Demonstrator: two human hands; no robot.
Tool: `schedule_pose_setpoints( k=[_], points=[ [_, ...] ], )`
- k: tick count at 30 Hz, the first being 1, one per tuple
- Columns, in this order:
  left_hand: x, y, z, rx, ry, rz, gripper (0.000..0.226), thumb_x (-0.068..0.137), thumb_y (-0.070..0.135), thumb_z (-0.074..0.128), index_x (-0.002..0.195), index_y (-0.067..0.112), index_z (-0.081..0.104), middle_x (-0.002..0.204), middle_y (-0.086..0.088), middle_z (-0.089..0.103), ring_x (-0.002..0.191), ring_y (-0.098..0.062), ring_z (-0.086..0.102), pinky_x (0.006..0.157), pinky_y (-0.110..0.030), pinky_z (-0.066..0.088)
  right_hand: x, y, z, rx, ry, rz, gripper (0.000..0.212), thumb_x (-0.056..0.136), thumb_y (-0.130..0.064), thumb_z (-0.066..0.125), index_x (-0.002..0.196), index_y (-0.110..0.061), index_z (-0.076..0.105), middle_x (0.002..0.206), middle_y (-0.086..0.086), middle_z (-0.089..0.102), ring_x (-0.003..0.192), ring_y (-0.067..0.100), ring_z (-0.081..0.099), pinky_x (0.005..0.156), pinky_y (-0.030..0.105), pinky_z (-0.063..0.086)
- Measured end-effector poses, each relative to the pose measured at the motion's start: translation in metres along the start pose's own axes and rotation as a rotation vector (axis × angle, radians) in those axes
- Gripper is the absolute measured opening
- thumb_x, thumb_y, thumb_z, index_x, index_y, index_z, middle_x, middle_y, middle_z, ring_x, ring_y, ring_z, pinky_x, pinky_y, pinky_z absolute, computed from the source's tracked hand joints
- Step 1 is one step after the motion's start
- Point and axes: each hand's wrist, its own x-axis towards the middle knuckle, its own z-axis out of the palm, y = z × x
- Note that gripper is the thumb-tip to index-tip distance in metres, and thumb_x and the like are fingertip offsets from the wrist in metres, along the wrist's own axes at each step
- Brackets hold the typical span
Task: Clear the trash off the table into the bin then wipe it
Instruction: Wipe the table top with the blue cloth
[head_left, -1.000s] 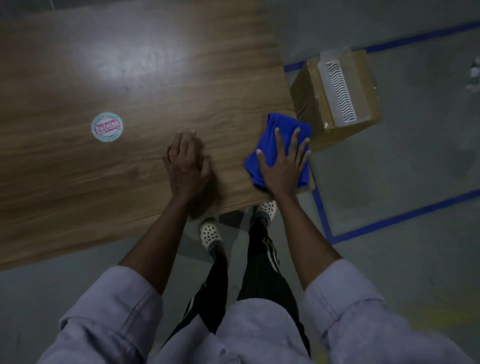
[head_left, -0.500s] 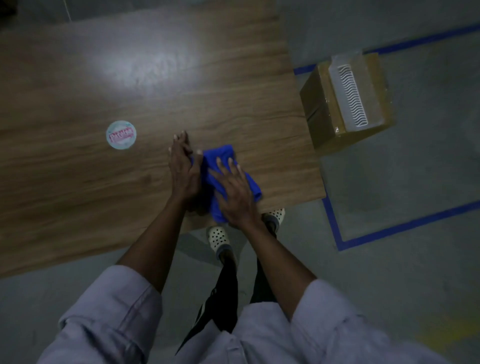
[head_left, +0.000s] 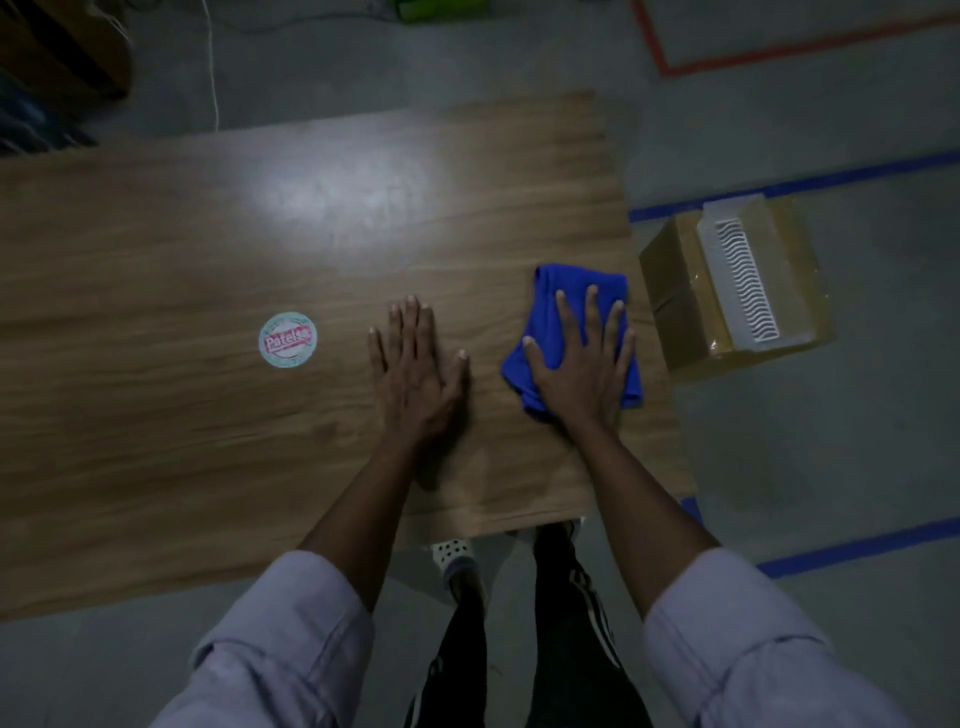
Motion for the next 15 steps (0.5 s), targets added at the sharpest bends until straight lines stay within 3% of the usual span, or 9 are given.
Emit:
schedule_pose_setpoints(
  k=[11,15],
  points=[
    [0.002,-0.006,0.006,0.009,0.018,-0.002,0.067,0.099,0.041,0.03,0.16,0.012,0.026,0.169,-0.007,0.018,0.157,-0.022,0.011,0.126,-0.05,0.005,-0.024,-0.052,0.021,0.076,-0.093,-0.385,0.066,0.099,-0.058,0.044,0.16,-0.041,0.026,0.172,-0.006,0.013,0.159,0.029,0.003,0.127,0.051,0.012],
    [-0.004,-0.008,0.0,-0.042,0.009,0.012,0.07,0.094,0.038,0.028,0.158,0.011,0.032,0.168,-0.008,0.02,0.157,-0.023,0.011,0.126,-0.05,0.005,-0.073,-0.024,0.011,0.065,-0.135,-0.426,0.065,0.101,-0.056,0.044,0.161,-0.041,0.022,0.172,-0.008,0.008,0.159,0.026,-0.004,0.125,0.055,0.014]
  ],
)
